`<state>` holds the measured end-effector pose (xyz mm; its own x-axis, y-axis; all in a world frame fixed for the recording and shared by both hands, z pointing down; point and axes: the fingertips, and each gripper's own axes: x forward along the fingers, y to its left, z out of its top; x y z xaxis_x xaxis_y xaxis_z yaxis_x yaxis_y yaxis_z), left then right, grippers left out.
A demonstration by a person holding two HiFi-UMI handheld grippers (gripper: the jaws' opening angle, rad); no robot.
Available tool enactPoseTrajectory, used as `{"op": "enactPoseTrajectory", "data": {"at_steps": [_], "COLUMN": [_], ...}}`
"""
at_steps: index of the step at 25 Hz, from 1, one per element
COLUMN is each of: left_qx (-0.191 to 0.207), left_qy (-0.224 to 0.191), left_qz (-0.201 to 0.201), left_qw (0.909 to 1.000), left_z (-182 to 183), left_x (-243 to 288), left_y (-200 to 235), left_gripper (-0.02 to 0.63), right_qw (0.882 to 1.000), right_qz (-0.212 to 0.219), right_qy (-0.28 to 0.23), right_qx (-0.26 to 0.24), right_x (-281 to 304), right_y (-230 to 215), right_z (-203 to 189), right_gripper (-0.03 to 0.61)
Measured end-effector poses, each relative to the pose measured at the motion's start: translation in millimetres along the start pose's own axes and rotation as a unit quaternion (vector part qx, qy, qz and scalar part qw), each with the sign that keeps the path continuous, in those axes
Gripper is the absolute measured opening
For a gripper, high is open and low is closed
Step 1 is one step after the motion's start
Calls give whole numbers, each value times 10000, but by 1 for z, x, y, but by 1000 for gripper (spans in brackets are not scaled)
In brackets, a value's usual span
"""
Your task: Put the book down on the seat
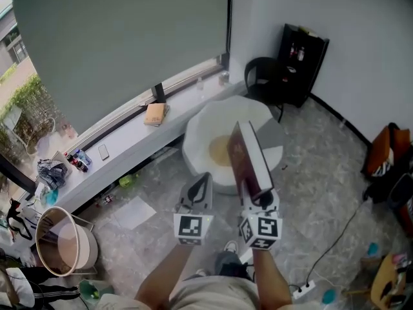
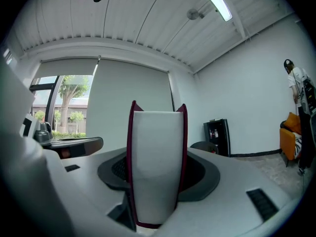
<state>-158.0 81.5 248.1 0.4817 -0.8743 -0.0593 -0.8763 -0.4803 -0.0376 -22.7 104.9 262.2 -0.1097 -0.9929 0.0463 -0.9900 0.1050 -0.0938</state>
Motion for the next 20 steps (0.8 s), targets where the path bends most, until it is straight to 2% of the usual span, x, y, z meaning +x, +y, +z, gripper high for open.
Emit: {"op": "enactPoseTrajectory", "data": {"at_steps": [11, 20], "left_qx": [126, 216], "left_qy": [12, 85], "left_qz": [123, 153], "left_qw": [9998, 9996], "left_z": [4, -5], "left_x": [125, 181], "left_y": [-31, -49], "left_gripper": [6, 6], "right_qw": [9999, 9997], "right_qz": [112, 140], "right_qy": [-39, 25], "right_qx": [109, 191], "right_x": [89, 126], "right_y": [-99, -148], "right_z": [18, 15], "right_gripper": [225, 225]}}
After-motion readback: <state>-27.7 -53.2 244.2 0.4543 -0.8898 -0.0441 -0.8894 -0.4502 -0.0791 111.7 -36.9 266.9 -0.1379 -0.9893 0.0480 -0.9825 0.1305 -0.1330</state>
